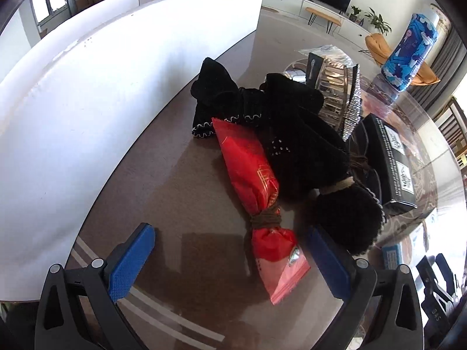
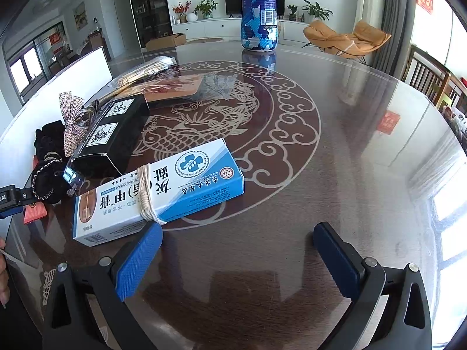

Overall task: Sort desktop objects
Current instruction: 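Grasp the red snack packet with the left tool while the right tool grasps the blue-white cream box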

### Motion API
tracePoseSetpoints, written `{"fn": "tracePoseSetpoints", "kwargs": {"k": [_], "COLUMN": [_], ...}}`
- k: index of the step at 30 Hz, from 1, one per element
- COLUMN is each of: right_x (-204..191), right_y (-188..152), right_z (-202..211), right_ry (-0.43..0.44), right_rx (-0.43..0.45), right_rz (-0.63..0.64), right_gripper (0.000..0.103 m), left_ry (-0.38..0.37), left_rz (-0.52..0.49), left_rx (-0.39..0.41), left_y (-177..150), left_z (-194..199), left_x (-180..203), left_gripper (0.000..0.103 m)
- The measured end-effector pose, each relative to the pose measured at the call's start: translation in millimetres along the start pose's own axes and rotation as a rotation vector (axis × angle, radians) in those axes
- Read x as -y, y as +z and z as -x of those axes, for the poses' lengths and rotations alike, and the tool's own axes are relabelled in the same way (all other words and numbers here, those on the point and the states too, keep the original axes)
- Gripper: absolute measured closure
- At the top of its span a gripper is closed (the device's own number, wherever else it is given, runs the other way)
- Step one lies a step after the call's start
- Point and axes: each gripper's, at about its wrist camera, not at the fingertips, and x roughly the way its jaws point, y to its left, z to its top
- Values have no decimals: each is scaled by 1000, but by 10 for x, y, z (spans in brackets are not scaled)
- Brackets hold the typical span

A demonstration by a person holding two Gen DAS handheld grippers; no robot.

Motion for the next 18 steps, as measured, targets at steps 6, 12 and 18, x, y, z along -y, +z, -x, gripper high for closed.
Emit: {"fn": "tracePoseSetpoints", "kwargs": {"k": [6,12,18], "right_x": [9,15,10], "right_y": [-7,-10,-10], "right_z": [6,5,2], "right_ry": [5,9,5], "right_rx": [3,4,2], "right_rz": [-4,-7,-4], "right_gripper": [0,0,0], "left_ry": [41,-12,-68], "left_rz": [-20,-128,-162], "left_rx": [41,49,108], "left_y": [88,105,21], "left_z": [-63,-47,106], "left_x": [-11,-126,-143], "left_gripper": [0,0,85]}}
